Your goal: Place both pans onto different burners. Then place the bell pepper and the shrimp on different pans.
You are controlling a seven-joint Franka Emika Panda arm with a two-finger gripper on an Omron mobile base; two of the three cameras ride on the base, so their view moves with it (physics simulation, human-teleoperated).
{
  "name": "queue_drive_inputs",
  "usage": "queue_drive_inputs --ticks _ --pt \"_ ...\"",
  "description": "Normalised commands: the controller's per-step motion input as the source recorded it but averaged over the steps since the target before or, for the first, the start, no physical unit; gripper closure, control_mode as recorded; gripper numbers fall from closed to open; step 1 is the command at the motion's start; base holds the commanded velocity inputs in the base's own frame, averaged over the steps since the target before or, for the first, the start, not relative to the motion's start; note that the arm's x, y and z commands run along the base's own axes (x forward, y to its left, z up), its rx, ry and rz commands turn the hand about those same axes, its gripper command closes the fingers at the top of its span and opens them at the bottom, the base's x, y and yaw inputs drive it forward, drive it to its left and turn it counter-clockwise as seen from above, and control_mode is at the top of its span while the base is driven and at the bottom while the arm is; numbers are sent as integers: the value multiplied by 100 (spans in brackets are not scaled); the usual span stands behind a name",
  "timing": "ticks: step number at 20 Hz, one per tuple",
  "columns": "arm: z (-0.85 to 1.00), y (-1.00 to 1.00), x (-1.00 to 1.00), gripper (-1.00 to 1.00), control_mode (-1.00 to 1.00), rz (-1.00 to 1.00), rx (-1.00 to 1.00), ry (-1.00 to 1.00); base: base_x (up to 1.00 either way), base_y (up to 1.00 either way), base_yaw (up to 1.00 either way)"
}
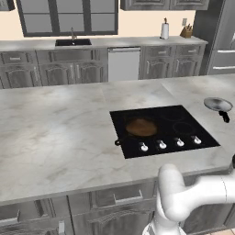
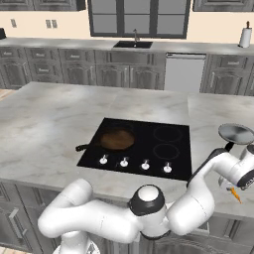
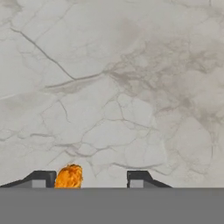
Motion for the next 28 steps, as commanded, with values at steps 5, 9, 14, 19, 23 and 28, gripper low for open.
queue_drive_inputs --ticks 5,9,14,19,23,28 --pt "-49 -3 -2 100 -100 2 6 3 0 0 0" --pt "-10 0 -6 100 -100 7 0 0 0 0 0" --pt "6 18 -14 100 -100 6 0 -1 0 0 0" --pt "59 37 -28 100 -100 3 0 -8 0 0 0" --pt "72 51 -21 100 -100 1 0 -10 0 0 0" --pt "39 97 -32 100 -100 3 -12 -12 0 0 0"
